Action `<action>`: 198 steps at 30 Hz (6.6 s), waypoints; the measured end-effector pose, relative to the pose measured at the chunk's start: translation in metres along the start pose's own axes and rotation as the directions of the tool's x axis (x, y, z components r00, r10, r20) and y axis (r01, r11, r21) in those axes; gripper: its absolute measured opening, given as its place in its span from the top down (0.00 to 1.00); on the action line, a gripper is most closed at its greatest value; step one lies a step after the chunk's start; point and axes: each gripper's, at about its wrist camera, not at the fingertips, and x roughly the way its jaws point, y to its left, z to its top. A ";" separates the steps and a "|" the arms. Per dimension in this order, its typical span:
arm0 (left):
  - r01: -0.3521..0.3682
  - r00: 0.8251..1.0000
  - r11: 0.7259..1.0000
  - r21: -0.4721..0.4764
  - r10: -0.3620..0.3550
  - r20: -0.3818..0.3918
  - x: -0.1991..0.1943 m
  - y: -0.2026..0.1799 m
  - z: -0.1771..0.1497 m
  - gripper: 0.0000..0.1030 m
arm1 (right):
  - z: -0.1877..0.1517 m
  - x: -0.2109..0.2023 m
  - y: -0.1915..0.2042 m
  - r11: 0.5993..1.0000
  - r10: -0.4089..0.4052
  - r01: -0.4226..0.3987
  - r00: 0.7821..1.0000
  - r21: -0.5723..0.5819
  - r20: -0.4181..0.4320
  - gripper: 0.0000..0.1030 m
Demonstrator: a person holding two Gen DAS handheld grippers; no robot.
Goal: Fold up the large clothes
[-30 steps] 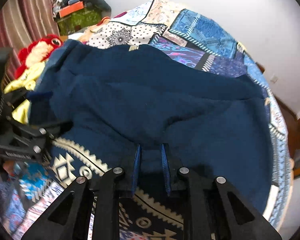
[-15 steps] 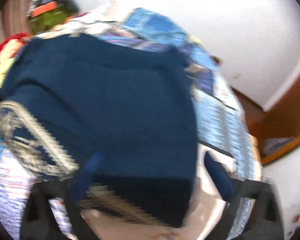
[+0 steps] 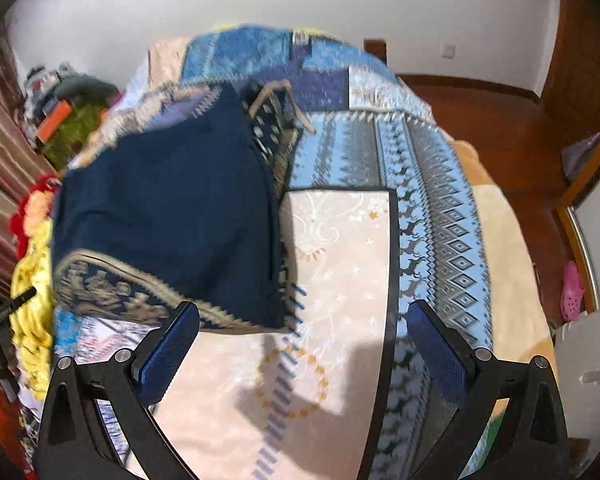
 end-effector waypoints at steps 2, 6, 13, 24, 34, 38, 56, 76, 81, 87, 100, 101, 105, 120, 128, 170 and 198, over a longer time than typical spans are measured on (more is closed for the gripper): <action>0.130 0.991 0.989 -0.068 -0.132 -0.024 -0.001 -0.004 -0.007 0.03 | -0.006 -0.015 0.004 1.000 0.016 -0.016 0.999 0.016 0.028 0.00; 0.312 0.942 0.930 -0.194 -0.330 -0.066 0.014 -0.018 -0.021 0.03 | -0.006 -0.027 0.023 0.998 0.052 -0.053 0.998 0.021 0.044 0.00; 0.524 0.817 0.781 -0.340 -0.573 -0.056 0.054 -0.037 -0.033 0.03 | -0.012 -0.017 0.042 0.997 0.079 -0.079 0.997 -0.018 0.003 0.00; 0.611 0.780 0.727 -0.312 -0.621 0.079 0.071 -0.062 0.001 0.10 | -0.015 0.020 0.066 0.992 0.076 -0.084 0.994 -0.098 -0.082 0.00; 0.534 0.844 0.765 -0.361 -0.506 0.176 0.100 -0.056 0.002 0.33 | 0.021 0.036 0.123 0.978 0.083 -0.085 0.996 -0.192 -0.020 0.00; 0.484 0.874 0.766 -0.422 -0.401 0.274 0.098 -0.032 0.018 0.36 | 0.039 0.048 0.143 0.976 0.075 -0.076 0.997 -0.205 -0.008 0.00; 0.537 0.823 0.838 -0.094 -0.497 0.274 0.019 -0.113 0.113 0.85 | 0.024 0.127 0.213 0.921 -0.018 0.024 1.000 -0.388 0.020 0.00; 0.503 0.864 0.781 0.370 -0.454 -0.217 0.059 -0.423 0.046 0.82 | -0.007 -0.044 -0.037 0.972 -0.198 0.210 0.973 -0.102 0.114 0.00; 0.521 0.852 0.738 0.428 -0.420 -0.312 0.055 -0.413 0.012 0.63 | -0.008 -0.058 -0.042 0.971 -0.199 0.213 0.972 -0.110 0.127 0.00; 0.491 0.870 0.700 0.518 -0.428 -0.246 -0.013 -0.381 0.014 0.40 | 0.003 -0.066 -0.012 0.982 -0.097 0.124 0.978 -0.142 0.182 0.00; 0.173 0.984 0.833 0.526 -0.174 -0.048 0.008 -0.266 0.044 0.17 | 0.024 0.020 0.073 0.973 0.150 -0.142 0.988 -0.182 0.032 0.00; 0.163 0.986 0.834 0.528 -0.160 -0.052 0.018 -0.268 0.039 0.17 | 0.023 0.035 0.071 0.975 0.134 -0.133 0.991 -0.177 -0.004 0.00; 0.162 0.986 0.847 0.507 -0.164 -0.041 0.038 -0.266 0.024 0.16 | 0.002 0.074 0.054 0.982 0.040 -0.059 0.994 -0.179 -0.106 0.00; 0.157 0.983 0.840 0.519 -0.184 0.002 0.002 -0.259 0.029 0.13 | 0.011 0.003 0.012 0.983 0.147 -0.149 0.989 -0.110 -0.026 0.00; 0.263 0.964 0.882 0.391 -0.260 -0.061 0.043 -0.260 0.085 0.12 | 0.060 0.064 0.033 0.970 0.205 -0.212 0.976 -0.119 -0.070 0.00; 0.463 0.852 0.839 0.284 -0.510 0.119 -0.085 -0.115 0.140 0.53 | 0.094 -0.014 0.241 0.848 0.505 -0.485 0.862 -0.215 0.048 0.62; 0.384 0.920 0.918 -0.098 -0.389 -0.043 0.101 0.050 0.159 0.26 | 0.101 0.177 0.340 0.891 0.349 -0.368 0.930 -0.265 -0.117 0.33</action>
